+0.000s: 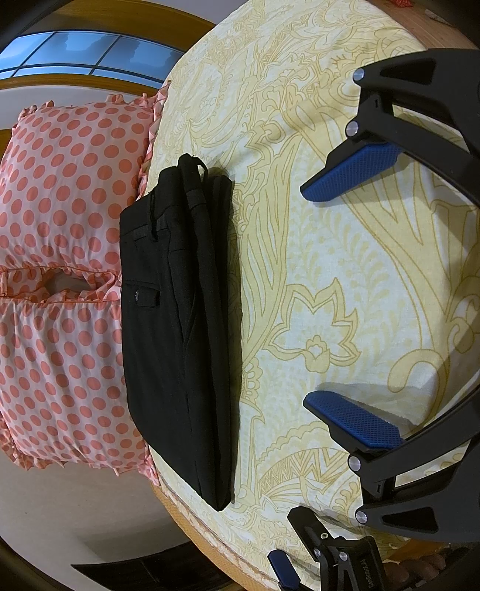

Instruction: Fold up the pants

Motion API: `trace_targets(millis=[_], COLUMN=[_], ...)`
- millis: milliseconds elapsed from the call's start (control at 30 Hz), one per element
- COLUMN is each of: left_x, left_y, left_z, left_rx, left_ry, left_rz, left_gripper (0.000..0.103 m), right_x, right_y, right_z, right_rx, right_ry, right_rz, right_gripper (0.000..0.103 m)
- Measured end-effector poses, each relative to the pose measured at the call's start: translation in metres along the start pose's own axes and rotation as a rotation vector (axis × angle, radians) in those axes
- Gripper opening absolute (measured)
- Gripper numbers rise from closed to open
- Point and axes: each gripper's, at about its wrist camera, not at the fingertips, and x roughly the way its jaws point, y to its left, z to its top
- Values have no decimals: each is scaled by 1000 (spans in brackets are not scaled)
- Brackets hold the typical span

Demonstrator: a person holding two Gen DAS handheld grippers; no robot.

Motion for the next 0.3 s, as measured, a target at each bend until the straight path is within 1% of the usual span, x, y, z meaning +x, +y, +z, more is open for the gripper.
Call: trace_targets(millis=[300], left_x=[0], left_y=[-1], left_z=[-1], left_rx=[8], left_ry=[-2], left_rz=[-6], left_gripper=[101], right_x=[0], right_y=[0], right_z=[0], right_rx=[1], right_ry=[-1], right_rz=[0], right_gripper=[102])
